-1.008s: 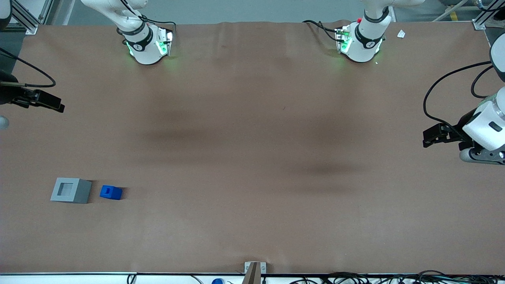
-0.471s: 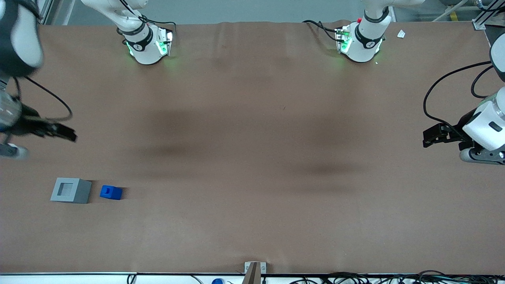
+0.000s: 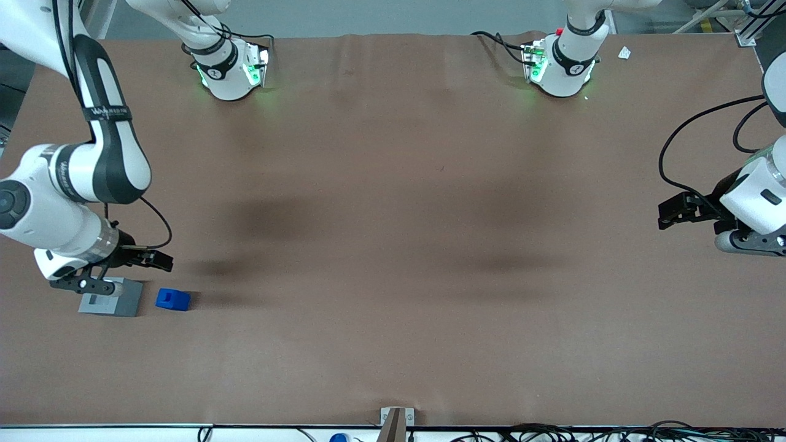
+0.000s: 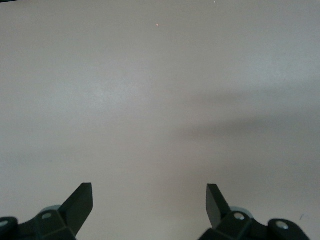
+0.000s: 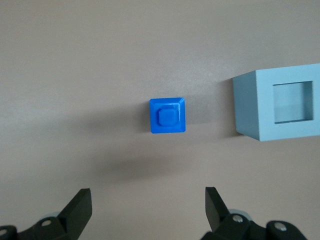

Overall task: Insert blue part into gray base with right arm
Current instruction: 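Move the open right gripper over the blue block and lower it, then close the right gripper on the blue block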

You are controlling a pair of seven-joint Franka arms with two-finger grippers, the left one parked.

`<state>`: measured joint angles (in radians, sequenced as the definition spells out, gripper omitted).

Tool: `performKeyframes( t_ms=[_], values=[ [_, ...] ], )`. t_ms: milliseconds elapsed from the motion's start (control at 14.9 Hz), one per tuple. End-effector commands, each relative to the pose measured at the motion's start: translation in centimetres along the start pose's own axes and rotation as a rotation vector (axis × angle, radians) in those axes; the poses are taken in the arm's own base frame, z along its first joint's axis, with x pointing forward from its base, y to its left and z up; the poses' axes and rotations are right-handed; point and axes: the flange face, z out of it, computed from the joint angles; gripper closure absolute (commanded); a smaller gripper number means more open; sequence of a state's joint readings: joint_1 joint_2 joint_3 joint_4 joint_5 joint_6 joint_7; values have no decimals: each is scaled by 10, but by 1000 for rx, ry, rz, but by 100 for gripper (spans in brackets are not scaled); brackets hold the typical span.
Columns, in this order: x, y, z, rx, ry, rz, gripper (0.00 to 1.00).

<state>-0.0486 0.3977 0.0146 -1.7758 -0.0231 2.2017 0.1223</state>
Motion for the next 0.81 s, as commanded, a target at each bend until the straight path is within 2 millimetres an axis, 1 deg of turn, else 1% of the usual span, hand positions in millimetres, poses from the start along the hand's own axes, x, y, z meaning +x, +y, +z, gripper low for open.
performKeyframes(
  t_ms=[0,67,202,336,471,739],
  values=[
    [7,6,35,6,5,16,0],
    [9,6,47,7,11,15,0],
    [13,8,66,11,35,16,0],
    [21,14,79,14,42,31,0],
    [29,19,86,15,45,36,0],
    [34,19,98,10,41,32,0]
  ],
)
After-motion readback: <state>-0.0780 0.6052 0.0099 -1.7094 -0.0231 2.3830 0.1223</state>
